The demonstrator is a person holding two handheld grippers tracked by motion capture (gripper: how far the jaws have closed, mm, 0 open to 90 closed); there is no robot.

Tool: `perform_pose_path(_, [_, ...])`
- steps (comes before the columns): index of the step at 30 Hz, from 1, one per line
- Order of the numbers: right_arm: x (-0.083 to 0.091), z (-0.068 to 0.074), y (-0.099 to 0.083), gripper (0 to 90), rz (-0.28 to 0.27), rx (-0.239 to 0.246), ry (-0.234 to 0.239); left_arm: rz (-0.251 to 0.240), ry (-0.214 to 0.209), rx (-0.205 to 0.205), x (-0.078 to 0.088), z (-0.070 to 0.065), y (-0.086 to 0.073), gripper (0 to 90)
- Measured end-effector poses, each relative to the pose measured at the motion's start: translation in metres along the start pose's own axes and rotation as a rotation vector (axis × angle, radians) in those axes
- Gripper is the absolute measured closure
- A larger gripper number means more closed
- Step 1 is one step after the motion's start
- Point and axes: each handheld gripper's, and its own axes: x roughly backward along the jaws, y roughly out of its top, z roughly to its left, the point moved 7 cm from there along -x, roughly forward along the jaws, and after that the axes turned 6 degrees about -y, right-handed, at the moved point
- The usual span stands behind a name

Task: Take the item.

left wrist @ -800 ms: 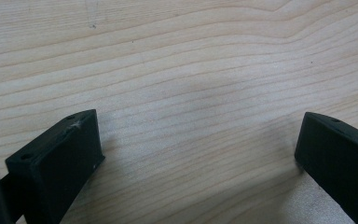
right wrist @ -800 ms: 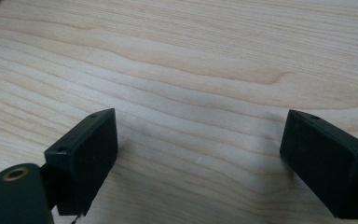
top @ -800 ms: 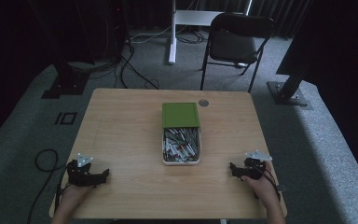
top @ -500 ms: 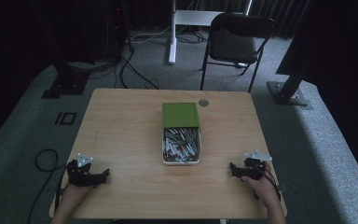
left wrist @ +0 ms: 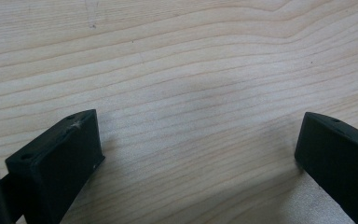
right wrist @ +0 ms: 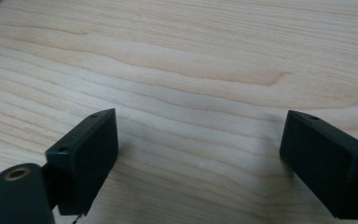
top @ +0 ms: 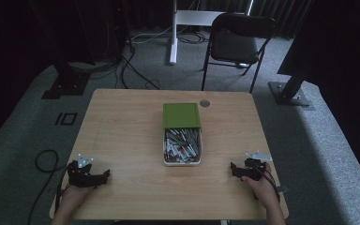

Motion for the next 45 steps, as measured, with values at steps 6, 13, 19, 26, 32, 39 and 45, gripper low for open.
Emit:
perform_pose_path(6, [-0.003,0.001,0.004,13.7,0.002,-0.031,-0.008,0.0,0.0,0.0,0.0,0.0,0.0,1.3])
perform_pose_path(13, [-0.001,0.001,0.015,14.2,-0.012,-0.052,-0.006,0.0,0.0,0.0,0.0,0.0,0.0,1.3])
perform_pose_path(19, [0.008,0.005,0.028,14.5,-0.041,-0.033,0.002,0.0,0.0,0.0,0.0,0.0,0.0,1.3])
perform_pose_path(26, [0.021,0.014,0.046,14.9,-0.088,-0.013,0.028,0.0,0.0,0.0,0.0,0.0,0.0,1.3])
perform_pose_path(32, [0.03,0.023,0.059,14.9,-0.116,0.006,0.043,0.001,0.0,0.0,0.0,0.0,0.0,1.3])
perform_pose_path(39, [0.042,0.035,0.075,14.9,-0.15,0.024,0.07,-0.001,0.0,0.001,0.0,0.0,0.0,1.3])
perform_pose_path(45, [0.05,0.047,0.086,14.9,-0.172,0.047,0.089,0.0,0.001,0.001,0.0,0.0,0.0,1.3])
